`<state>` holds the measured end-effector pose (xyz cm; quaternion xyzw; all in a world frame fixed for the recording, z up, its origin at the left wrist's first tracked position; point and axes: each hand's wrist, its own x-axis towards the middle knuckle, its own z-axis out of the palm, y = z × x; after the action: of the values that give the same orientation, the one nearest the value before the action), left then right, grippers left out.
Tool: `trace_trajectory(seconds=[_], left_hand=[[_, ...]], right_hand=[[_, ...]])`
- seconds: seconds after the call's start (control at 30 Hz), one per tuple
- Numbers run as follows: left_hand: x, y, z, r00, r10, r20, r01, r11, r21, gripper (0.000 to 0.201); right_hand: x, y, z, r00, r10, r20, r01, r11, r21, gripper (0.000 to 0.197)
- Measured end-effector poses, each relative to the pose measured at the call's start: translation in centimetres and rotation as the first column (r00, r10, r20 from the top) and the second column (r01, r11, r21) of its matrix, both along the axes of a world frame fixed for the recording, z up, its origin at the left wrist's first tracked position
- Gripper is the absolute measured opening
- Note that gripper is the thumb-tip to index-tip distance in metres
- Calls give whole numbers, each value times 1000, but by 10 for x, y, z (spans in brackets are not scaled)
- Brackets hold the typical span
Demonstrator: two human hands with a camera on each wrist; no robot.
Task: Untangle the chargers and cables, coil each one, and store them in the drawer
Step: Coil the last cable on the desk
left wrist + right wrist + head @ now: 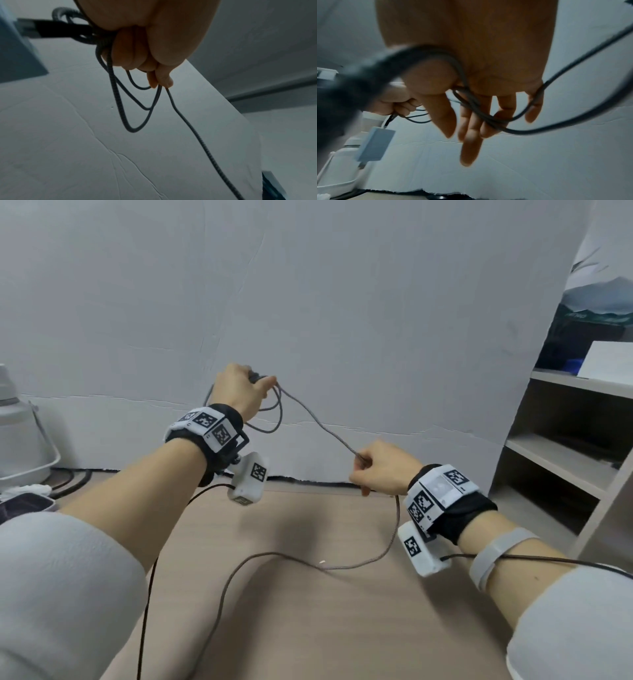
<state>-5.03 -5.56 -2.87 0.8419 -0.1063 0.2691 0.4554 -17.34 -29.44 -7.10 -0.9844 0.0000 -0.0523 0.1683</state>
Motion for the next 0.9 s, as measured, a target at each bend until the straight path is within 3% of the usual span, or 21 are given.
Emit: trace_trajectory(seconds=[0.13,0.2,0.37,0.5,0.6,0.67,0.8,0.9], left_hand=[[16,8,-13,995,-17,-102,-4,980,-200,37],[20,10,-13,994,4,-112,-31,971,-237,35],[22,16,-7,993,79,-89,-97,970,-224,34],[27,30,-7,987,129,-96,-146,969,-197,34],[29,39,-9,976,188,-112,-207,960,-189,35],[28,41,-10,965,230,-123,-249,953,-171,35],[26,49,-10,944,309,-117,-323,939,-121,37],[24,48,-10,953,283,-105,-293,951,-97,37]], right_hand=[[0,-10,3,984,49,170,-104,938,330,28],[0,-15,7,971,1,241,-90,930,356,27],[9,-37,14,977,-105,184,52,961,271,23],[13,-55,17,958,-166,232,129,978,165,22],[18,-62,12,976,-144,163,157,985,-65,24],[22,-68,11,966,-191,174,222,959,-176,12],[17,-80,19,961,-255,104,272,937,-218,39],[13,-80,22,958,-271,96,287,922,-259,29]])
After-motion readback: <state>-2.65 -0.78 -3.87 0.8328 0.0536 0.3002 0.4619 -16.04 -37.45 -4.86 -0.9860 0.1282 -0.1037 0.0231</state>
